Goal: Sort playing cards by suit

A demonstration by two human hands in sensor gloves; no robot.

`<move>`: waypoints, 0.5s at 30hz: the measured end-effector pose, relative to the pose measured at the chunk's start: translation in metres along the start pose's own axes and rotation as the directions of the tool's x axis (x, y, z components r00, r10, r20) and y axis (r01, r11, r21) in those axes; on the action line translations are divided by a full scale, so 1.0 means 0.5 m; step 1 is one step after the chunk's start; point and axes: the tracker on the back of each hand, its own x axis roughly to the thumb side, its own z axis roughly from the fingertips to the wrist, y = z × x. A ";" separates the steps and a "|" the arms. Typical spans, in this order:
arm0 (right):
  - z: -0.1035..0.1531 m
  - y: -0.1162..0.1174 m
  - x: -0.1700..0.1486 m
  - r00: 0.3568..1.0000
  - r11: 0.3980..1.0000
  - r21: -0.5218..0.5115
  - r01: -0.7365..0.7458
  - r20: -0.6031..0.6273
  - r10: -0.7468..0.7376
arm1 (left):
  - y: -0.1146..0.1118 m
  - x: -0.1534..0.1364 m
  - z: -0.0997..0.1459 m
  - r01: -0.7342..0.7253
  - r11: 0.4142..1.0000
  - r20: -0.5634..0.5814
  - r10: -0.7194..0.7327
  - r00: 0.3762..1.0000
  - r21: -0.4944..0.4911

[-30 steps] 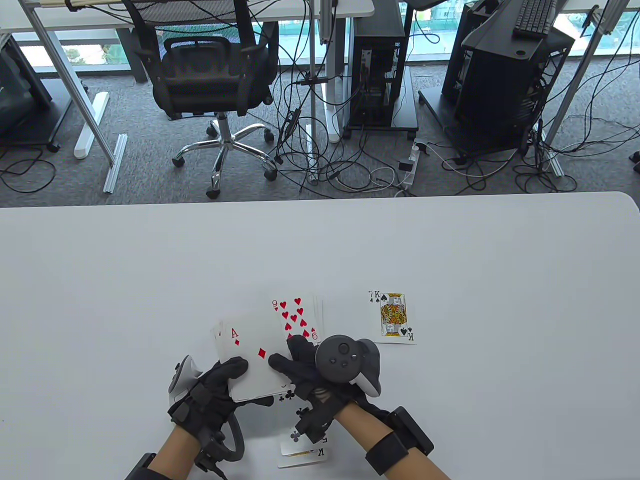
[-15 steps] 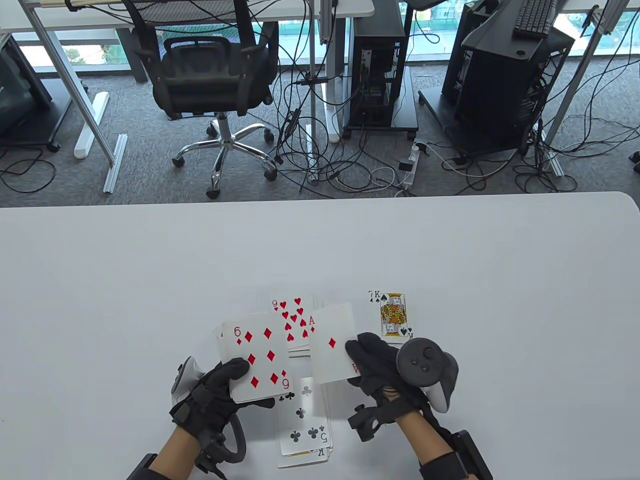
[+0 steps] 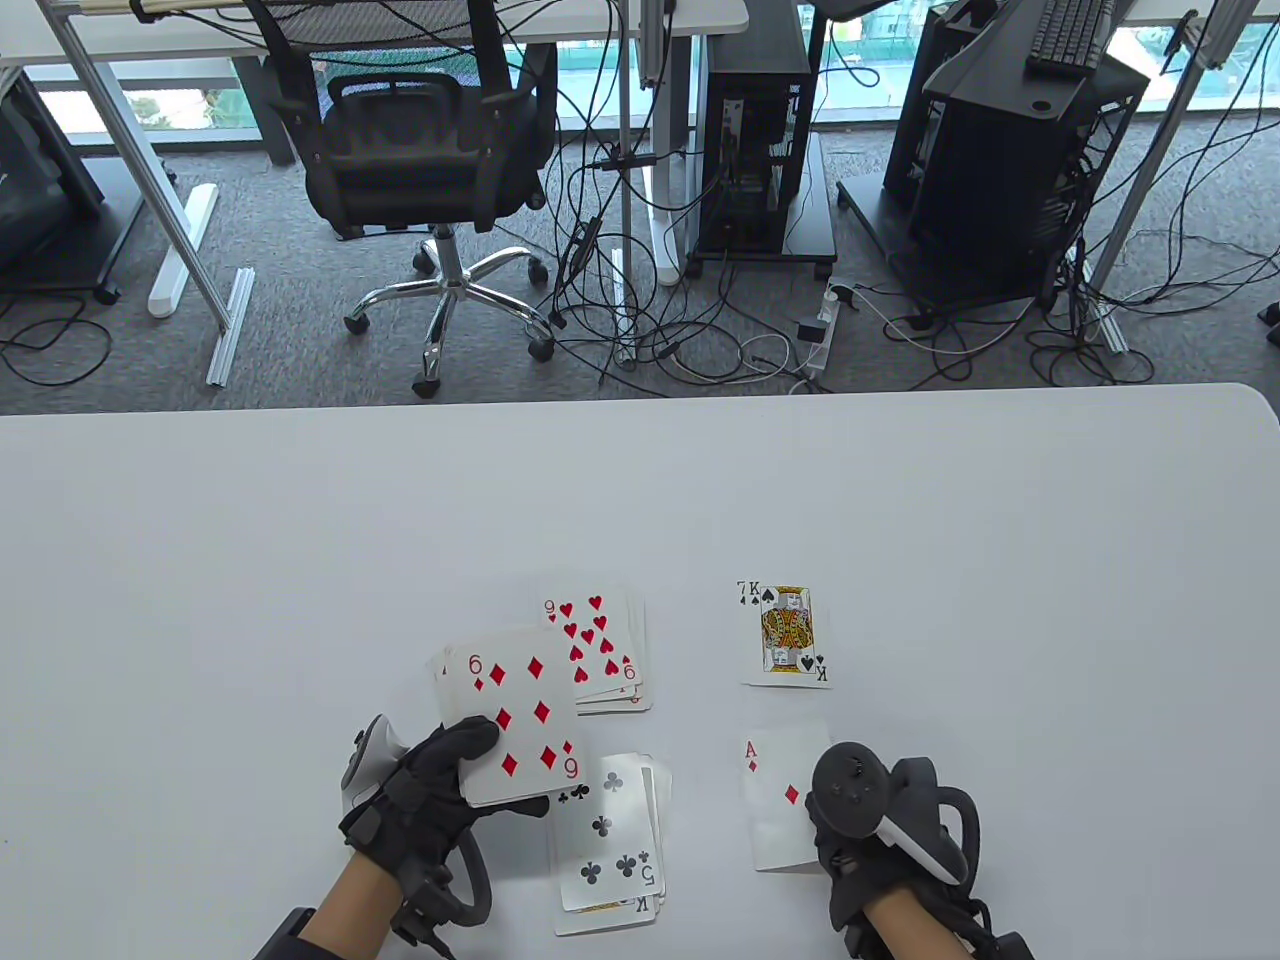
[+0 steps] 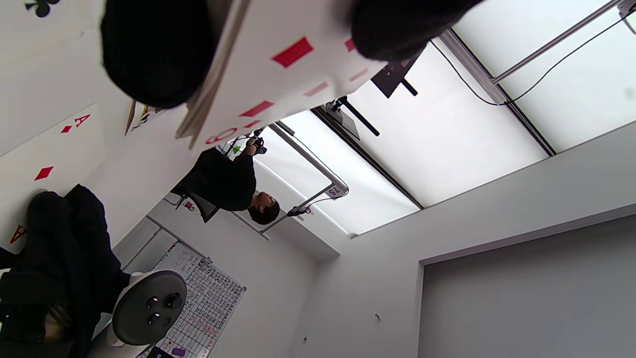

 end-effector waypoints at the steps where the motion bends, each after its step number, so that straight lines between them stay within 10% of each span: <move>1: -0.001 0.002 0.006 0.998 0.998 0.002 -0.056 0.004 0.056 | 0.001 0.000 0.000 0.000 1.000 0.000 0.000 1.000 0.001; 15: -0.006 -0.007 0.044 0.933 0.930 0.079 -0.359 0.009 0.360 | 0.001 0.001 0.001 -0.004 1.000 -0.003 0.004 1.000 -0.011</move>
